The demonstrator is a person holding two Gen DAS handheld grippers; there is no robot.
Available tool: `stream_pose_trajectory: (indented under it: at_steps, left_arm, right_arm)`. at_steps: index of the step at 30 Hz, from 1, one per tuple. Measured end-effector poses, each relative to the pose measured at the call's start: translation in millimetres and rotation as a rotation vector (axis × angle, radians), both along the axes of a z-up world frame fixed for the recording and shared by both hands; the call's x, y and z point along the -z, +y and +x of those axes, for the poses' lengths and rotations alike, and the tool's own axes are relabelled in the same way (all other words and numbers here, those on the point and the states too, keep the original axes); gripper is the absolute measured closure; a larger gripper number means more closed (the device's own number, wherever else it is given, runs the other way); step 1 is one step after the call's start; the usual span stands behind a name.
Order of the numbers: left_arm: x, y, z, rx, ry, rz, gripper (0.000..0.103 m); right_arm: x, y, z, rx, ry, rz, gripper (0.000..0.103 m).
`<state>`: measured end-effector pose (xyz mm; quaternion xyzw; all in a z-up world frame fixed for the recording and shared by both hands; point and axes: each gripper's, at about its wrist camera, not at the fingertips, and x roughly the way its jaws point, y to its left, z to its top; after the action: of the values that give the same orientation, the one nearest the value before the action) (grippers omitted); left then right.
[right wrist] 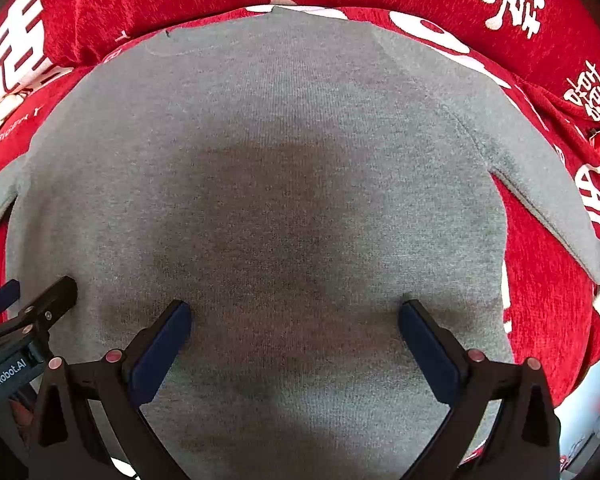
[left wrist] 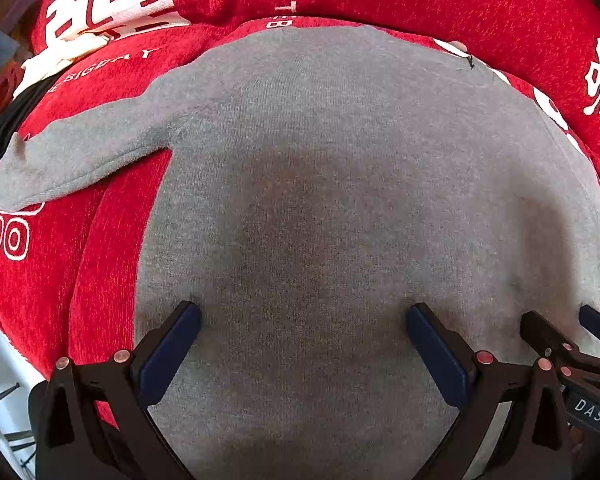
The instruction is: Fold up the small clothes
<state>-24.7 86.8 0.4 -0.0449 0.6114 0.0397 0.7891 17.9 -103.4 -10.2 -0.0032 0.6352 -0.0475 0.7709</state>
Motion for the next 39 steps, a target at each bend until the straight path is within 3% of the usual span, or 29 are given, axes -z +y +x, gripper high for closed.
stream_pose_trajectory:
  at_steps: [21, 34, 39]
  left_arm:
    - [1, 2, 0, -0.009, 0.0, 0.006, 0.0]
    - [1, 3, 11, -0.025, 0.075, 0.001, 0.0]
    - [-1, 5, 18, -0.052, 0.095, -0.015, 0.0]
  right_arm:
    - [0, 0, 0, 0.013, -0.023, -0.061, 0.0]
    - [-1, -2, 2, -0.017, -0.013, 0.002, 0.0]
    - [-12, -8, 3, -0.005, -0.066, 0.031, 0.0]
